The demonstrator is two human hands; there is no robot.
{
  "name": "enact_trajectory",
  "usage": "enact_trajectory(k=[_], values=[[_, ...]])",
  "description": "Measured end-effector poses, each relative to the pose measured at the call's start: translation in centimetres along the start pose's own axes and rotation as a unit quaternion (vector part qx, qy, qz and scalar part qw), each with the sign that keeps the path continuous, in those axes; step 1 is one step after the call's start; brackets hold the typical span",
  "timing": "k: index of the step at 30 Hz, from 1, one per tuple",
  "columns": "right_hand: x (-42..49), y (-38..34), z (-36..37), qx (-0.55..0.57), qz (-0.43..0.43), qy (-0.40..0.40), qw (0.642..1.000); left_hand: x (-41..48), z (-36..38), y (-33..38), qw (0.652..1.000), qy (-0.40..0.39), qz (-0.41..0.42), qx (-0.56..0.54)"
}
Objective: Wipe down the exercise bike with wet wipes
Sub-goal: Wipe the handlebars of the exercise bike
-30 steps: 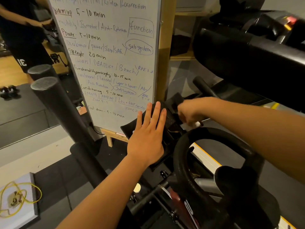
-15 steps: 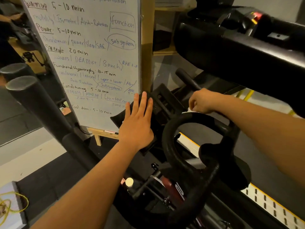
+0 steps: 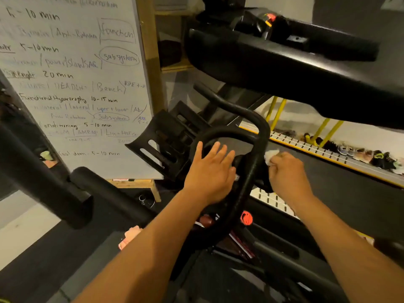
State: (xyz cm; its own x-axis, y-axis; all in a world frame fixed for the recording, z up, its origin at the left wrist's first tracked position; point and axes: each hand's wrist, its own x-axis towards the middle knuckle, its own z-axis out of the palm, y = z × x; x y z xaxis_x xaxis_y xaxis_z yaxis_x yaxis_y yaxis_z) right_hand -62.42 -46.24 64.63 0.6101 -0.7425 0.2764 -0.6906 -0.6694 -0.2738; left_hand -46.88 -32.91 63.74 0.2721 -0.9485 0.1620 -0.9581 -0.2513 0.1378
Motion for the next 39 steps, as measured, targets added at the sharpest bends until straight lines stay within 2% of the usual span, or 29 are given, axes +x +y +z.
enact_trajectory(k=[5, 7, 8, 10, 11, 15, 18, 20, 21, 22, 23, 24, 26, 28, 31, 34, 36, 37, 39], values=[[-6.0, -0.8, 1.4, -0.02, -0.015, 0.003, 1.0, -1.1, -0.5, 0.9, 1.0, -0.019, 0.007, -0.003], [-7.0, -0.7, 0.9, 0.005, -0.054, -0.015, 0.998, -2.0, -0.5, 1.5, 0.999, -0.023, 0.01, -0.027], [-6.9, -0.6, 0.2, 0.036, -0.051, 0.001, 0.998, -2.5, -0.5, 1.7, 0.999, -0.025, 0.017, -0.03], [-5.2, -0.1, -1.2, 0.088, 0.02, 0.08, 0.993, -3.2, -0.4, 1.9, 0.999, -0.03, 0.029, -0.029], [-4.1, 0.1, -1.5, 0.086, 0.053, 0.092, 0.991, -3.6, -0.4, 2.0, 0.999, -0.033, 0.03, -0.03], [-3.2, -0.1, 0.2, 0.016, 0.107, 0.023, 0.994, -5.4, -0.4, 2.4, 0.998, -0.033, 0.032, -0.035], [-6.5, -1.2, 1.4, -0.003, 0.05, 0.057, 0.997, -6.1, -0.4, 2.7, 0.998, -0.031, 0.021, -0.052], [-9.0, -2.1, 1.9, 0.008, 0.014, -0.001, 1.0, -6.2, -0.6, 3.2, 0.998, -0.034, 0.005, -0.056], [-10.4, -2.6, 2.4, 0.04, 0.018, -0.029, 0.999, -6.3, -0.9, 3.6, 0.998, -0.033, -0.002, -0.056], [-11.7, -2.9, 2.9, 0.093, 0.043, -0.025, 0.994, -6.4, -1.2, 4.0, 0.998, -0.03, -0.003, -0.057], [-12.8, -3.1, 2.8, 0.172, 0.104, 0.0, 0.98, -6.6, -1.4, 4.5, 0.997, -0.019, 0.006, -0.07], [-13.3, -3.2, 2.1, 0.271, 0.187, 0.025, 0.944, -7.0, -1.3, 5.1, 0.995, -0.003, 0.026, -0.101], [-13.8, -3.3, 0.2, 0.458, 0.304, 0.009, 0.835, -8.3, -0.8, 6.7, 0.977, 0.016, 0.072, -0.202], [-14.6, -3.0, -1.6, 0.564, 0.308, -0.061, 0.764, -9.9, -0.2, 8.4, 0.959, 0.041, 0.057, -0.274], [-15.8, -2.6, -3.1, 0.641, 0.272, -0.118, 0.708, -11.1, 0.1, 10.1, 0.946, 0.08, 0.007, -0.313], [-16.7, -1.9, -3.1, 0.679, 0.259, -0.115, 0.678, -11.6, 0.1, 11.0, 0.908, 0.075, -0.023, -0.413], [-17.3, -1.4, -3.3, 0.68, 0.244, -0.132, 0.679, -11.9, 0.3, 11.4, 0.857, 0.083, -0.107, -0.497], [-17.6, -1.0, -3.5, 0.671, 0.239, -0.154, 0.685, -12.0, 0.5, 11.6, 0.829, 0.095, -0.154, -0.529], [-18.4, 0.1, -4.0, 0.606, 0.218, -0.218, 0.733, -12.1, 1.2, 12.1, 0.769, 0.114, -0.222, -0.589]])
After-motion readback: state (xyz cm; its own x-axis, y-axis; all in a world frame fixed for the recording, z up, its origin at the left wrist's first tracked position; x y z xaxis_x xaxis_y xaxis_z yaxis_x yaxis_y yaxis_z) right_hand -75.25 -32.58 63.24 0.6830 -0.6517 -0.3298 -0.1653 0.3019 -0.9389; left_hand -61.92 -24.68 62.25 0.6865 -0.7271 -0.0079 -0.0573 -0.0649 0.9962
